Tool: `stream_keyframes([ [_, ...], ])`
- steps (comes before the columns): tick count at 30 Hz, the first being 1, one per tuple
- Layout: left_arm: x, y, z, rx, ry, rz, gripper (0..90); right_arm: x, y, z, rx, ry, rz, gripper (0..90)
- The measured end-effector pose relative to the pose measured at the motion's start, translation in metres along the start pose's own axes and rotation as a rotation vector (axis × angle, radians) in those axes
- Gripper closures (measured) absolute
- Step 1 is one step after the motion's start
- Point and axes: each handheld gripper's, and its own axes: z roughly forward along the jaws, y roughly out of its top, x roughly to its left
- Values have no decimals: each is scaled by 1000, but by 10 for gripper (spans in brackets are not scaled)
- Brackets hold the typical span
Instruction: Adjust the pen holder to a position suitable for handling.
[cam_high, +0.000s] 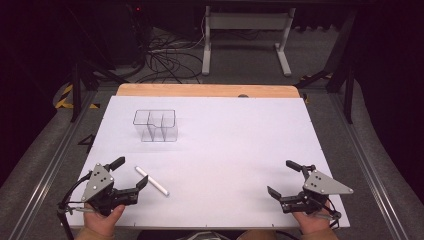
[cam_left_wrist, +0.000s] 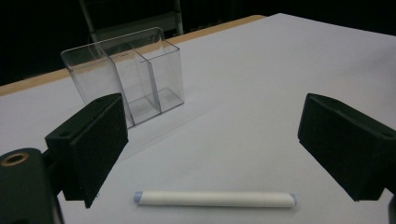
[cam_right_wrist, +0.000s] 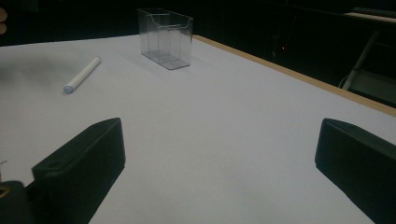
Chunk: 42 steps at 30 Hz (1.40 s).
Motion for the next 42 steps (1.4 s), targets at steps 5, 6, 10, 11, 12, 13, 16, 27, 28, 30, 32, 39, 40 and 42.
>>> stream_keyframes([
  [5,0,1,0,0,1,2,96,0,0,-1,-1,1,-2,25],
  [6,0,1,1,0,-1,2,97,0,0,-1,-1,2,-2,25],
  [10,0,2,1,3,-6,7,100,0,-1,-2,0,0,0,27],
  [11,0,2,1,2,-5,6,100,0,-1,-2,-1,0,-1,27],
  [12,0,2,1,1,-3,5,101,1,-1,-2,-2,1,-1,28],
  [13,0,2,1,1,-2,6,102,1,-1,-2,-4,2,-1,29],
  [16,0,3,1,1,-3,5,107,1,-2,-2,-2,3,-3,30],
  [27,1,7,2,10,-8,1,115,0,-3,-1,-7,15,6,31],
  [28,2,8,2,14,-9,-1,116,0,-3,-1,-6,16,6,31],
  [30,4,11,3,17,-15,-8,122,-1,-3,-1,-7,21,5,29],
  [32,6,14,4,27,-25,-17,131,-1,-3,-1,-10,30,15,23],
  [39,12,24,12,61,-50,20,146,-3,-4,2,-5,48,42,18],
  [40,13,26,13,62,-50,26,147,-4,-4,2,-6,47,42,18],
  [42,14,28,14,62,-55,29,149,-4,-5,2,-5,51,47,18],
])
